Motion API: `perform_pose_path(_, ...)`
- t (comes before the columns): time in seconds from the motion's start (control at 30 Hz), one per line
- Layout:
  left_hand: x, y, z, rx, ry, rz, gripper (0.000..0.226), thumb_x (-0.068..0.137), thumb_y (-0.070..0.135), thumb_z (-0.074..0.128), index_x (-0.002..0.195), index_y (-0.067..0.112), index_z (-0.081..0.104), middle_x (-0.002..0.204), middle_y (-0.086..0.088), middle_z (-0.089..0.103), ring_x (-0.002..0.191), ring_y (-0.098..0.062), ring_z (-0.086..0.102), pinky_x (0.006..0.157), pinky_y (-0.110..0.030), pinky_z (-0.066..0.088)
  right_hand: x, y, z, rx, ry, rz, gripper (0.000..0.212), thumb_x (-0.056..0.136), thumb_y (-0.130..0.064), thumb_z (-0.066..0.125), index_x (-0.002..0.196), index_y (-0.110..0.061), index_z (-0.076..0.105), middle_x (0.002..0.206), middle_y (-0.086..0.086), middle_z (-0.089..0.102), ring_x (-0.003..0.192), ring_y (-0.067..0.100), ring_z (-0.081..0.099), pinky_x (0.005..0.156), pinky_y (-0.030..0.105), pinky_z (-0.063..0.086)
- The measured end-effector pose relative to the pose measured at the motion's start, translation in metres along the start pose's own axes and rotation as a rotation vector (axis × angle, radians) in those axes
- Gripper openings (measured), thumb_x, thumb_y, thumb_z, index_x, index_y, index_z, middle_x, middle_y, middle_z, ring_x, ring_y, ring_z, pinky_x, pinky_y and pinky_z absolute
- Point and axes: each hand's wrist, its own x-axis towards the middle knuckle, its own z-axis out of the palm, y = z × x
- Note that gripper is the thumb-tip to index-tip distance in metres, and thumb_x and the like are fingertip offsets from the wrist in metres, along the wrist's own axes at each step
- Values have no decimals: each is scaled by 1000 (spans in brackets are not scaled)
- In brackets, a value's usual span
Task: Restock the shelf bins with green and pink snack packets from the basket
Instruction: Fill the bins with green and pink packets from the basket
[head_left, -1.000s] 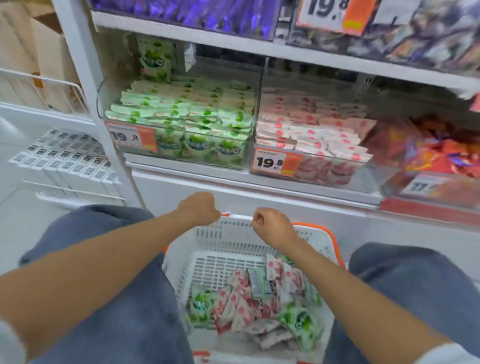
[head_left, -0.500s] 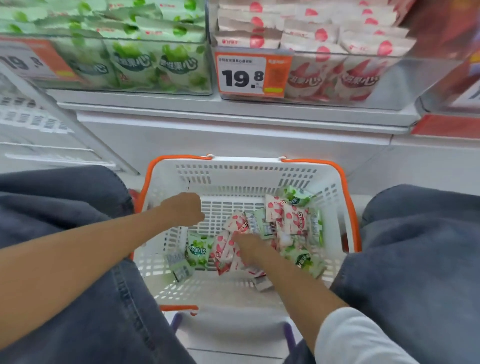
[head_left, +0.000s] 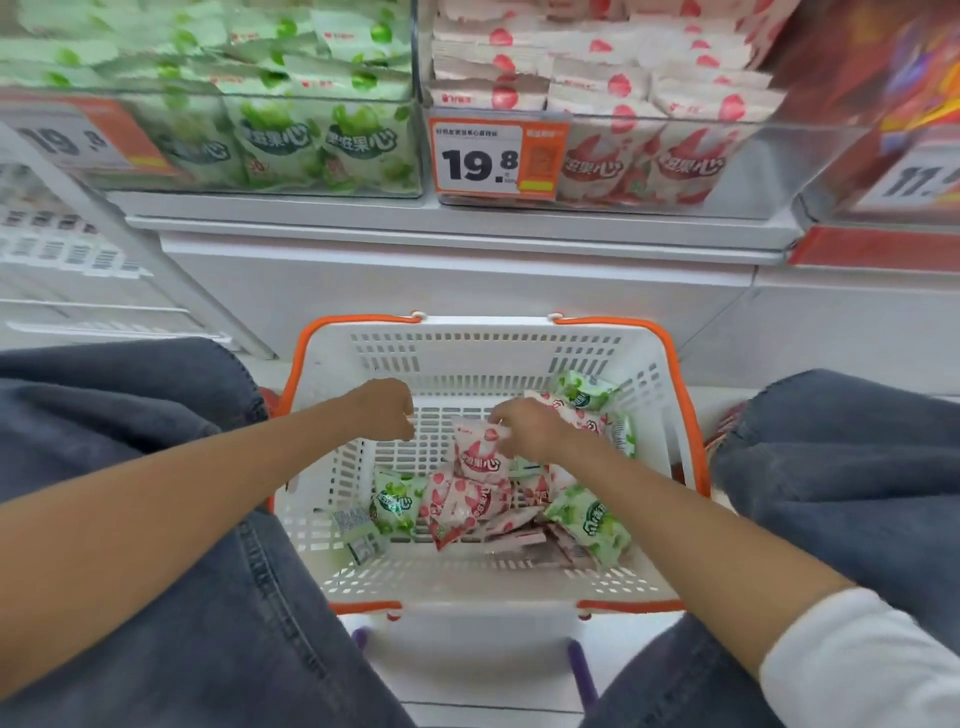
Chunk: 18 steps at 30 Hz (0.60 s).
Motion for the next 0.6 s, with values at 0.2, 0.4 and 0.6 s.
perform_pose_path(0.2,-24,46,-19,-554,21,274,75,71,27,87,136,21,50,133,2,59,121,-13,56,101,-30,45,-60,-21,-129,333,160,-33,20,79,-1,77,93,6,65,94,21,68,94,30,67,86,43,54)
perform_pose_path(0.4,-44,112,-49,-559,308,479,16,76,18,84,83,15,70,64,8,67,53,-1,61,55,-16,46,-108,-57,-189,119,199,-64,25,73,-8,80,91,-15,64,92,3,69,80,17,65,70,26,52)
perform_pose_path(0.6,-58,155,-88,-404,447,583,22,71,24,87,81,25,67,72,10,69,64,-1,62,62,-23,50,-145,-73,-243,-173,266,-49,25,77,-12,79,69,-19,56,67,-7,59,60,9,55,52,20,41)
